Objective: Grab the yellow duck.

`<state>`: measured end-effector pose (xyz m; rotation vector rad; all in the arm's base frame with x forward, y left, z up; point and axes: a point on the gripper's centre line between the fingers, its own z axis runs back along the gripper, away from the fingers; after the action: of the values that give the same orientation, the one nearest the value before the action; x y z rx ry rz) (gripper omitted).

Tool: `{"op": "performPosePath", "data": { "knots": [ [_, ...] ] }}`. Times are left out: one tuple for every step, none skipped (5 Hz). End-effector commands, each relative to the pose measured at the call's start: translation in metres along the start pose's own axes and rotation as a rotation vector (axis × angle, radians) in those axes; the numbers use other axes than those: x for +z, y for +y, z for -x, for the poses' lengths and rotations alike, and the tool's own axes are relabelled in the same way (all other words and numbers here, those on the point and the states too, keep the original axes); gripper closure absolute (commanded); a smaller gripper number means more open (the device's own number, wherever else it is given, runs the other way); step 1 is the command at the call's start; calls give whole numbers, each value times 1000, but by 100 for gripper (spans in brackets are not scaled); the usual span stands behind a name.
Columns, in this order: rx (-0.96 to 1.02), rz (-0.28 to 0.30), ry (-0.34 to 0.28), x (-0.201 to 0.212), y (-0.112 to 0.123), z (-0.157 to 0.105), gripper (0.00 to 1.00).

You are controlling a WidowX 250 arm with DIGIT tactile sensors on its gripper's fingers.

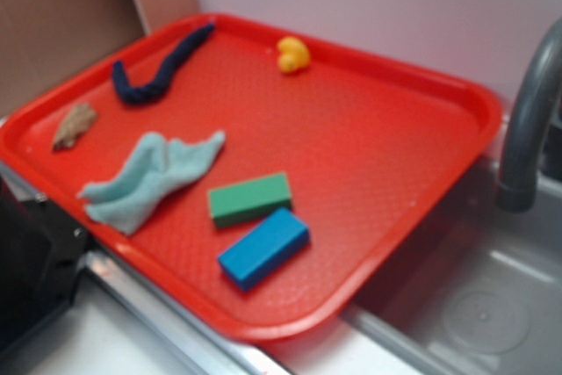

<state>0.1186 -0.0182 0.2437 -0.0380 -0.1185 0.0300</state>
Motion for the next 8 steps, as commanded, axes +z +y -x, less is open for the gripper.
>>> {"op": "performPosePath", "data": {
  "knots": [
    [0,0,0,0,0,0,0],
    [77,-136,63,-55,22,-44,0],
    [2,-118,36,-109,39,-91,0],
    [20,-124,7,-162,48,-137,0],
    [-5,-69,-50,-216,48,-183,0],
    [-55,-116,-64,-240,32,-226,0],
    [-60,-152,-72,-242,25,-237,0],
    [-53,-160,-111,-235,24,-238,33]
  ]
}}
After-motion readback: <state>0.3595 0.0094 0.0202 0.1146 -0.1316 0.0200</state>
